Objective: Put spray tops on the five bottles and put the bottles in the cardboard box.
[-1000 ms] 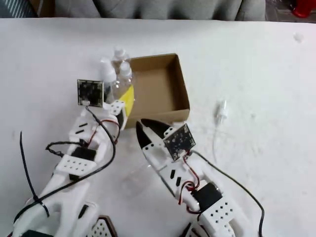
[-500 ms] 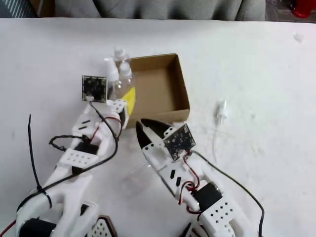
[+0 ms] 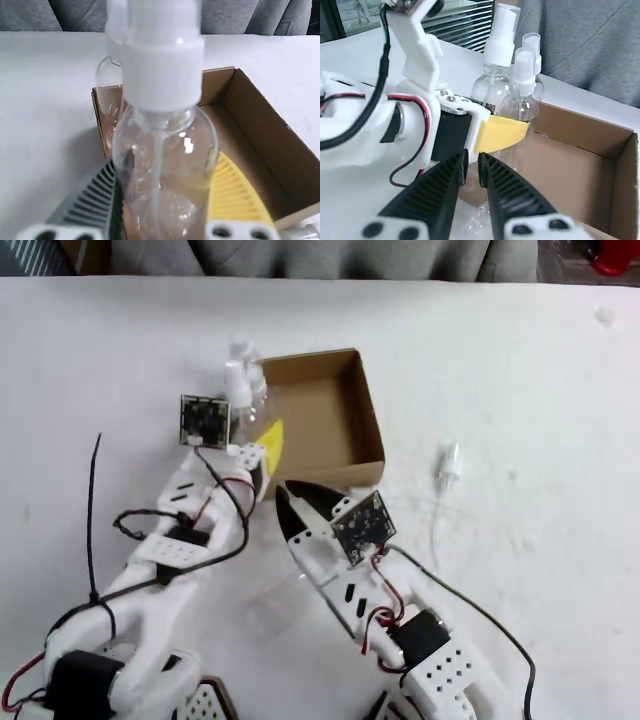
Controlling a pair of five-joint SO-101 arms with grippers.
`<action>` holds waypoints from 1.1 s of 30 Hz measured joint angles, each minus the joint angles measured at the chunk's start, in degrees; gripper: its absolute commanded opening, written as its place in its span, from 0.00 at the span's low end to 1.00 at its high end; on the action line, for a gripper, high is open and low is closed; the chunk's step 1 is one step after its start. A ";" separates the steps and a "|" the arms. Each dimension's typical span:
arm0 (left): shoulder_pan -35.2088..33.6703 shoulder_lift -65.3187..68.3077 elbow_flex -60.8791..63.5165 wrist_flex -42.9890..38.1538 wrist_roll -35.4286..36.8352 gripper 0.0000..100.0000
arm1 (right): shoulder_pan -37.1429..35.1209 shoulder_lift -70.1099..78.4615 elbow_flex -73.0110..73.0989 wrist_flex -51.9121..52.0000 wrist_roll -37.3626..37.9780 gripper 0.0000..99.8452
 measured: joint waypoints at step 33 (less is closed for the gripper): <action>-0.09 12.31 -0.09 -9.23 0.00 0.02 | 0.00 0.00 0.00 0.00 0.00 0.02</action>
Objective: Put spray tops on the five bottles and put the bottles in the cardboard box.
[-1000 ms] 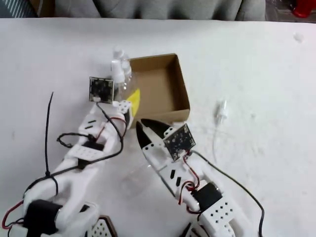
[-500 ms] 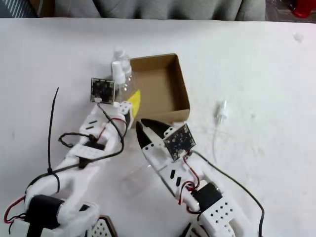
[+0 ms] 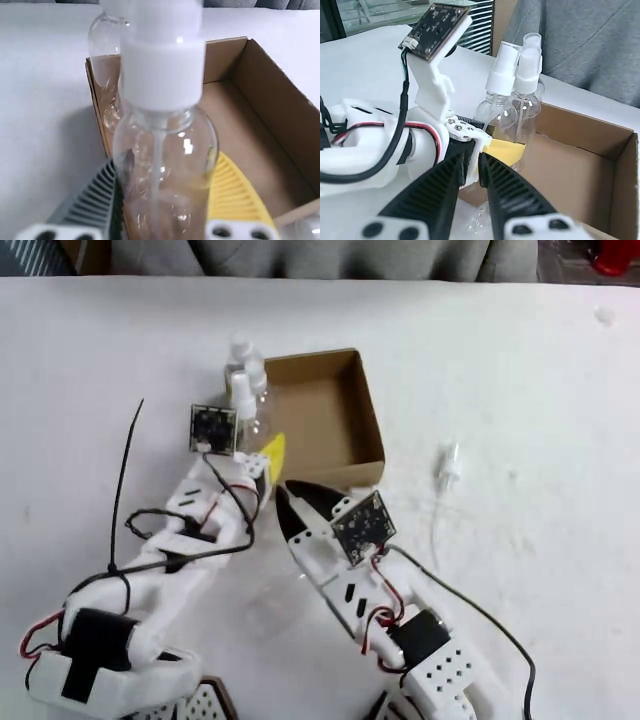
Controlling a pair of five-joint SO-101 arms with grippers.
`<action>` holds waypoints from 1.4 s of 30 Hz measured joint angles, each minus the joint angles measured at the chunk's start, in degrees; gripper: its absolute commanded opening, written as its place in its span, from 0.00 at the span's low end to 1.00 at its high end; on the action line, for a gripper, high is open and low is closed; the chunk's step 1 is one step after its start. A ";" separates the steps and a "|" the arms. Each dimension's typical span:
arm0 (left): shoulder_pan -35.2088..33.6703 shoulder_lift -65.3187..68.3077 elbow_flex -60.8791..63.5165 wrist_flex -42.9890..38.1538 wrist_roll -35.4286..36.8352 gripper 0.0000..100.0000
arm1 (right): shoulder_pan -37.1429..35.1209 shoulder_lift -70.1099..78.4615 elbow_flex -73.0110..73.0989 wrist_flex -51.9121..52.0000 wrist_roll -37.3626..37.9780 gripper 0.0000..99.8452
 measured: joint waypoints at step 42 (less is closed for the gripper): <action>-1.76 0.00 1.32 0.00 0.00 0.32 | 0.44 0.00 0.00 0.00 0.00 0.02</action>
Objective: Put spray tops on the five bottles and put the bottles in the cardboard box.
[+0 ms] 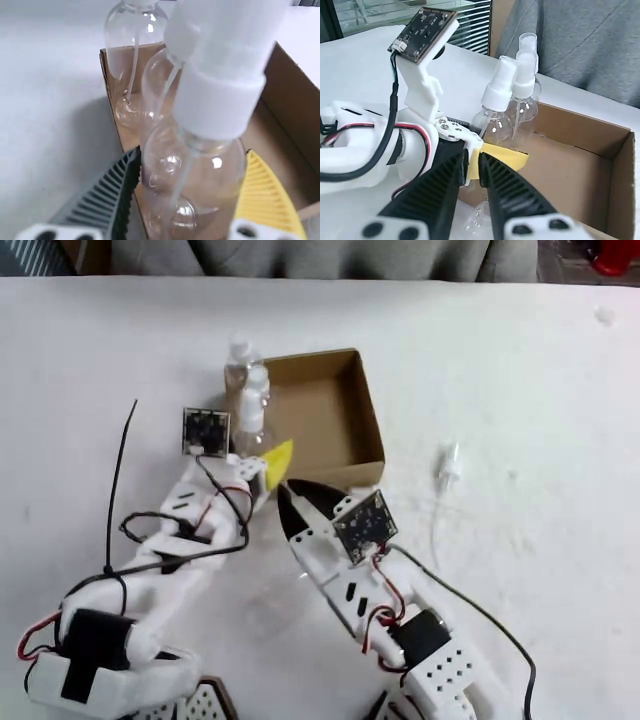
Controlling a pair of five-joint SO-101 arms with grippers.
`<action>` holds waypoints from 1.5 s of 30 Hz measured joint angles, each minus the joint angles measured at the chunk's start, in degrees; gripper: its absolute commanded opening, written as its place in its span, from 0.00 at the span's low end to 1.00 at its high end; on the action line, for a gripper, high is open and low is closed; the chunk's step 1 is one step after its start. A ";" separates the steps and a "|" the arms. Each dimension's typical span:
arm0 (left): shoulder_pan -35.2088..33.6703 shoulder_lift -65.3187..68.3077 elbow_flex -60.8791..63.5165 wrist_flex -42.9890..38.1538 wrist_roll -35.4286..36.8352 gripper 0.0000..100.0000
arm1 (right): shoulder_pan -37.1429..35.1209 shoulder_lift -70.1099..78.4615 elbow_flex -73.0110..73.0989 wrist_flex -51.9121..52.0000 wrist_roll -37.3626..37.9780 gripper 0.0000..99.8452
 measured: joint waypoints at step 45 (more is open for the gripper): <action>-4.75 -56.79 15.03 56.62 -0.09 0.39 | 0.00 0.00 0.00 0.62 0.00 0.02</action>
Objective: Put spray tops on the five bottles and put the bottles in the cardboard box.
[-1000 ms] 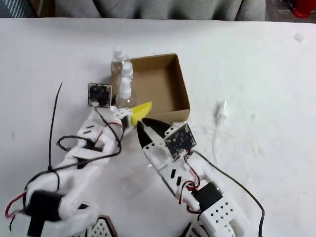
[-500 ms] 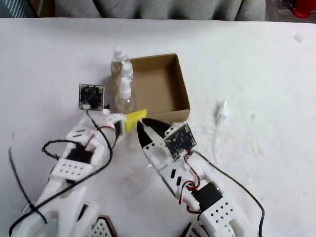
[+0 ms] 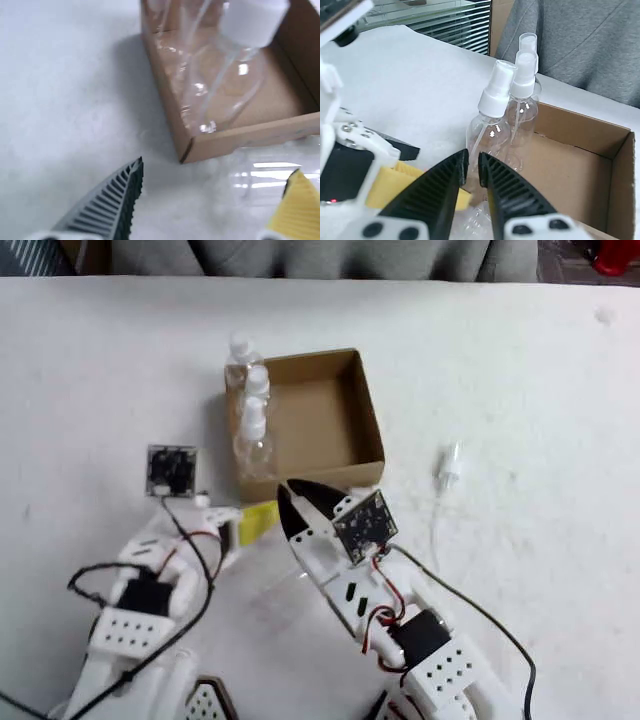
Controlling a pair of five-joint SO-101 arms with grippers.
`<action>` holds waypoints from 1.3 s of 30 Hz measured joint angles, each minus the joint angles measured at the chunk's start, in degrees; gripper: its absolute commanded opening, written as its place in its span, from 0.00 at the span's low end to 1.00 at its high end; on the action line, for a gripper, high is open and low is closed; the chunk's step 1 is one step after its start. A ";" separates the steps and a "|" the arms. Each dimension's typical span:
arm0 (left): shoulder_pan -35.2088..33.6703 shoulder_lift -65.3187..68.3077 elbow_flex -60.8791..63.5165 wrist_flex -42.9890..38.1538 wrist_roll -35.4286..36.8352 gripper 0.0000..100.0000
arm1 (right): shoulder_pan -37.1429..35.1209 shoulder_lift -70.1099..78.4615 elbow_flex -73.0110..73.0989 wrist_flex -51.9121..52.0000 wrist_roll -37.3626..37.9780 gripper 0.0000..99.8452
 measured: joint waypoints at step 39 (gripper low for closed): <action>-18.55 -20.48 10.64 15.30 -15.47 0.05 | -2.99 22.33 -25.32 46.24 -19.43 0.27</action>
